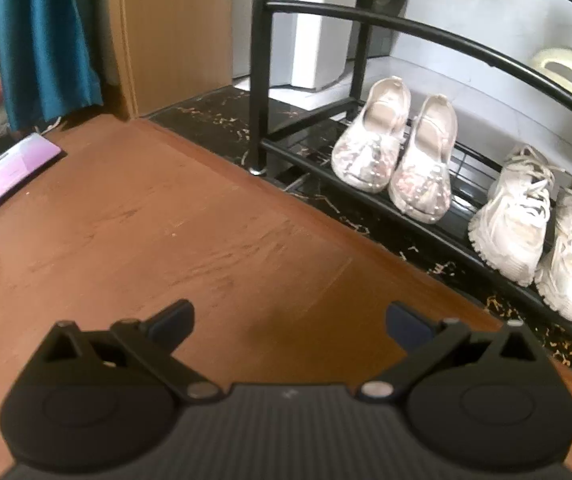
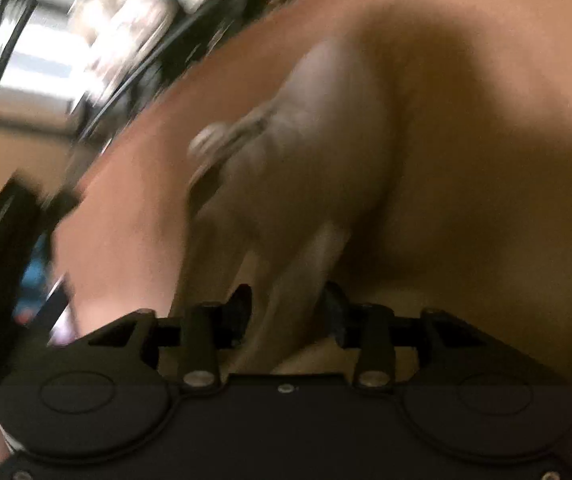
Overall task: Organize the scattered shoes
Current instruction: 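Grasp the released beige shoe with the right tool, then carry the beige shoe with the right tool and stand it before the rack, then grasp the second beige heeled shoe by the fan base with the left tool, then carry the second beige shoe toward the rack with the left tool and release, then grasp the second beige shoe with the right tool, then carry the shoe with the right tool and set it beside the first beige shoe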
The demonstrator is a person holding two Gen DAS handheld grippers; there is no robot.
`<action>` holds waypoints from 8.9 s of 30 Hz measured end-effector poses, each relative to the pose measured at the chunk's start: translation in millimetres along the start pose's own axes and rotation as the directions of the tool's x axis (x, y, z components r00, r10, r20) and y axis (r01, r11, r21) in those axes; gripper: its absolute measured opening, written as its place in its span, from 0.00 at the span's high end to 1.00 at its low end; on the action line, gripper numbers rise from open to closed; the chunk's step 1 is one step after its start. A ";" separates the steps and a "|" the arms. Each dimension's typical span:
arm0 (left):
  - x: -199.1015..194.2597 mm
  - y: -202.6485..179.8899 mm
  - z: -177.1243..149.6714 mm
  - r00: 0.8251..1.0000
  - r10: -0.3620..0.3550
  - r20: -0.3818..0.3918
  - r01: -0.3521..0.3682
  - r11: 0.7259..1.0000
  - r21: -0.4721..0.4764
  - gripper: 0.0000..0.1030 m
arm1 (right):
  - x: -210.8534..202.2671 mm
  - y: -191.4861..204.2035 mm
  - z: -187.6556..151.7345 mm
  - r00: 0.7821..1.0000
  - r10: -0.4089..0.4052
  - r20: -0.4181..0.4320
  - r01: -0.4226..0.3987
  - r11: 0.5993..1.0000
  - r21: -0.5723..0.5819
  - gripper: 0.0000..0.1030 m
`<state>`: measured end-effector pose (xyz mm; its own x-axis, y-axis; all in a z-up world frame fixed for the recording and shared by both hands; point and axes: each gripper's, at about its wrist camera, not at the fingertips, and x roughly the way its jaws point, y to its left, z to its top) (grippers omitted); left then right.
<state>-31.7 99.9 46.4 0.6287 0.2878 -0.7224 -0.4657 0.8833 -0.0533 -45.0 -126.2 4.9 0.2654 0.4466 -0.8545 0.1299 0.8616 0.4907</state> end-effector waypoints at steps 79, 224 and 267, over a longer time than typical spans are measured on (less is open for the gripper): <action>-37.8 64.2 34.7 0.981 -0.140 -0.132 0.130 0.988 -0.079 0.01 | 48.9 85.5 -2.1 0.965 -0.126 0.228 0.192 0.937 -0.292 0.13; -22.1 304.2 -9.6 0.951 0.229 -0.208 -0.301 0.843 -0.447 0.01 | 130.5 282.8 -50.5 0.993 -0.077 0.087 0.109 0.359 -0.927 0.83; -42.6 79.4 20.5 0.985 -0.163 0.061 0.171 0.970 -0.171 0.01 | -56.3 -92.8 -6.8 0.813 -0.288 0.506 0.233 0.957 0.171 0.66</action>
<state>-82.7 165.4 87.1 0.7331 0.1621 -0.6605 -0.4510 0.8429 -0.2936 -78.5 -229.7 6.3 0.6619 -0.0074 -0.7496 0.3499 0.8874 0.3002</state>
